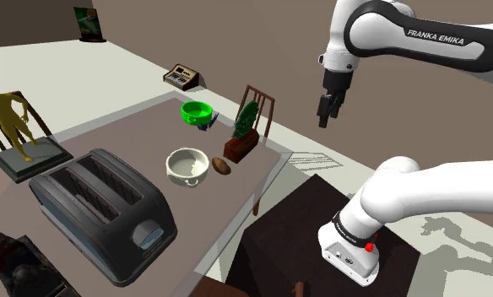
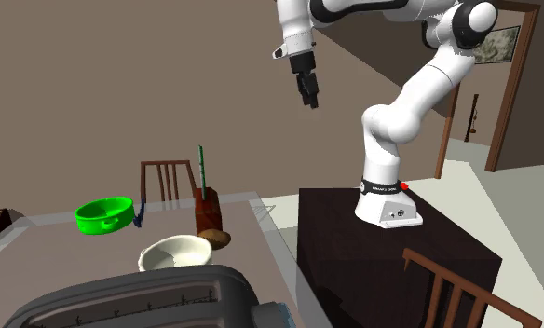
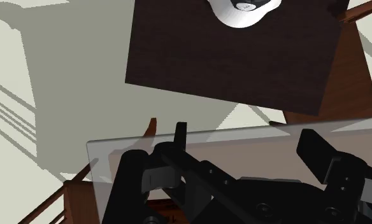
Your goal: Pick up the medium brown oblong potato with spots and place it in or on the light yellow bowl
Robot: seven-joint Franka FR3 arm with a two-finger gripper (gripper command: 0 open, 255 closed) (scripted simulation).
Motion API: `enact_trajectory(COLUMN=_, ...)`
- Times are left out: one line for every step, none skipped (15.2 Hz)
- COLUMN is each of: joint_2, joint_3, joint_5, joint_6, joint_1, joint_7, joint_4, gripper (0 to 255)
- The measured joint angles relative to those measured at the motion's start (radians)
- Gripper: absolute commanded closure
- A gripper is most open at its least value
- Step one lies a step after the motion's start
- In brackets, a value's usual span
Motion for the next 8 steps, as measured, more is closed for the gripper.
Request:
enact_trajectory(joint_2=0.0, joint_3=0.0, joint_5=0.0, joint_6=0.0, joint_1=0.0, joint_7=0.0, joint_4=0.0, gripper=0)
enact_trajectory(joint_2=0.014, joint_3=0.001, joint_5=0.001, joint_6=0.014, joint_1=0.001, joint_7=0.001, joint_4=0.0, gripper=0)
enact_trajectory(joint_2=0.032, joint_3=0.0, joint_5=0.001, joint_6=0.041, joint_1=0.003, joint_7=0.001, joint_4=-0.011, gripper=0)
enact_trajectory(joint_2=0.054, joint_3=0.004, joint_5=0.005, joint_6=0.074, joint_1=0.007, joint_7=0.005, joint_4=-0.022, gripper=0)
enact_trajectory(joint_2=0.078, joint_3=0.009, joint_5=0.01, joint_6=0.103, joint_1=0.012, joint_7=0.011, joint_4=-0.026, gripper=0)
enact_trajectory(joint_2=0.108, joint_3=0.012, joint_5=0.013, joint_6=0.136, joint_1=0.015, joint_7=0.014, joint_4=-0.03, gripper=0)
enact_trajectory(joint_2=0.137, joint_3=0.013, joint_5=0.014, joint_6=0.17, joint_1=0.018, joint_7=0.015, joint_4=-0.035, gripper=0)
enact_trajectory(joint_2=0.161, joint_3=0.019, joint_5=0.019, joint_6=0.197, joint_1=0.023, joint_7=0.021, joint_4=-0.038, gripper=0)
